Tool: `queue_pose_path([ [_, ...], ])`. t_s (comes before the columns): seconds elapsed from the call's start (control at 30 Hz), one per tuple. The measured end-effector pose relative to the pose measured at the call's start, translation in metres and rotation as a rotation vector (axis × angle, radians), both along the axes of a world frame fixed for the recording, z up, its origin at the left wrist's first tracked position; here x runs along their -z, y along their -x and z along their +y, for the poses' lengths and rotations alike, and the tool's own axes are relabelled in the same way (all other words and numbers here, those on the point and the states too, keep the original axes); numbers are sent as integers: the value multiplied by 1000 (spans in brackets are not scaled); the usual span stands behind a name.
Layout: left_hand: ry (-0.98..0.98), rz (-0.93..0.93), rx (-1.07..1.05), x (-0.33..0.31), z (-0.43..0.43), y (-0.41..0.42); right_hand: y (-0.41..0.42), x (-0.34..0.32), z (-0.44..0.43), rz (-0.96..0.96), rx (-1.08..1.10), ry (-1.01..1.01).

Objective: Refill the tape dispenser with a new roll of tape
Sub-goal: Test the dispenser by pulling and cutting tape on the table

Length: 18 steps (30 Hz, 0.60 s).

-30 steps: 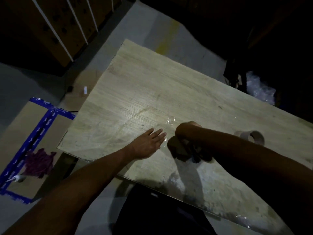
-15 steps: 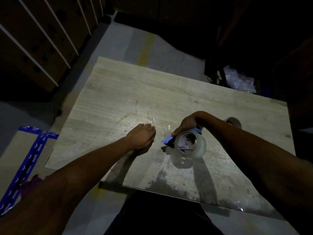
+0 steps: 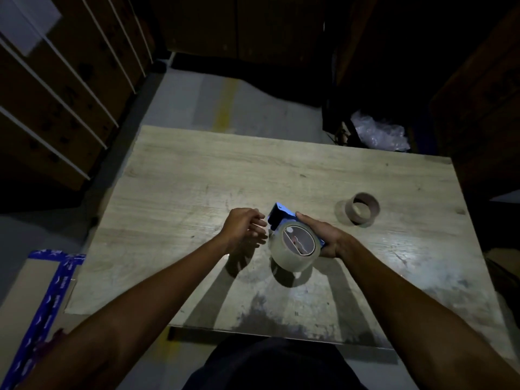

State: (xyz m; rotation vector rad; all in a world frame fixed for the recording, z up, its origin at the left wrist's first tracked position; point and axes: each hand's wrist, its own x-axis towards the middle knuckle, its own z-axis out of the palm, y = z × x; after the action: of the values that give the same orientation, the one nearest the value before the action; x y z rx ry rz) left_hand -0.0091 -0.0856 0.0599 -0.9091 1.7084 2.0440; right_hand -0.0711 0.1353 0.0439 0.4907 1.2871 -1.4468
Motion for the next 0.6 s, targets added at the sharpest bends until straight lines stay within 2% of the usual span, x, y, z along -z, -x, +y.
queue_pose_path([
  [0.1, 96, 107, 26, 9, -1, -2, -1, 3, 5, -16, 62, 24],
  [0.2, 284, 279, 195, 16, -2, -16, 0, 6, 9, -36, 89, 44],
  [0.47, 774, 557, 630, 31, 0, -36, -2, 19, 19, -106, 178, 69],
  [0.6, 889, 724, 640, 28, 9, -39, -5, 22, 17, -150, 204, 88],
])
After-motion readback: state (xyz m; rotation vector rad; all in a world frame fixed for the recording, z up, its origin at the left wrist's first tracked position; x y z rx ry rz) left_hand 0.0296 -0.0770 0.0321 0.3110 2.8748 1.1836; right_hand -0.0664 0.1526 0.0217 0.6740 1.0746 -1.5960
